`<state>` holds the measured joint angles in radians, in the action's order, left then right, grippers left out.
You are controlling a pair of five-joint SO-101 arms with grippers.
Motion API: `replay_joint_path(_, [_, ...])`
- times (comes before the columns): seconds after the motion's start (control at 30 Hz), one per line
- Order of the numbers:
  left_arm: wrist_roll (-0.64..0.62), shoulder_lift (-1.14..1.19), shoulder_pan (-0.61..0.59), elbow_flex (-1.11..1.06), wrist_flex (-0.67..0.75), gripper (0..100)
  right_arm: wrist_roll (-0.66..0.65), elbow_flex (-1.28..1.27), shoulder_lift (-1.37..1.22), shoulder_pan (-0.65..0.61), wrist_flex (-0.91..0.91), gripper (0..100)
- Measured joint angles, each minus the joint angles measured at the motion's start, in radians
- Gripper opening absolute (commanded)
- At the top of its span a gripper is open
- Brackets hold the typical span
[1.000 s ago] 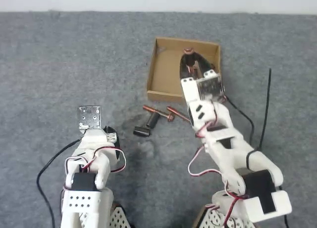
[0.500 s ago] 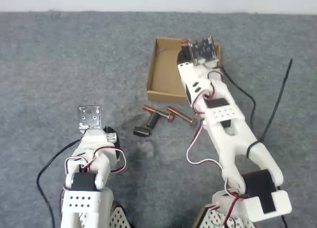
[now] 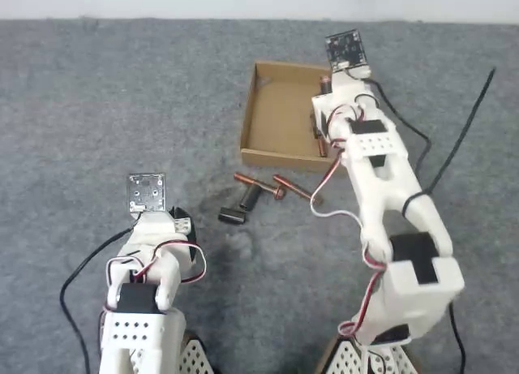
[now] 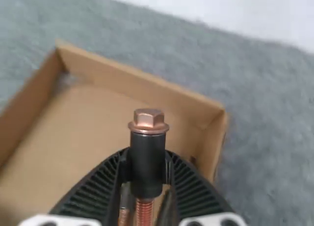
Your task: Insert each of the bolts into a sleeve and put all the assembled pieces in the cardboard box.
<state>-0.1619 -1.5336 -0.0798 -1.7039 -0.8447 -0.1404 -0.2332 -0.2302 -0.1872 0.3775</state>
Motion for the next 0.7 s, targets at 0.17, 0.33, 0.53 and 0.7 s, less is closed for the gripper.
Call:
replay_joint_path(0.17, [0.000,0.000,0.000,0.000,0.000,1,0.000,0.026,-0.100,0.002,0.003,0.9])
replay_joint_path(0.33, [0.000,0.000,0.000,0.000,0.000,1,0.000,0.026,-0.149,0.005,0.003,0.9])
replay_joint_path(0.53, [0.000,0.000,0.000,0.000,0.000,1,0.000,0.026,-0.153,0.002,0.003,1.0])
replay_joint_path(0.7, [0.000,0.000,0.000,0.000,0.000,1,0.000,0.026,-0.153,0.005,0.003,8.7])
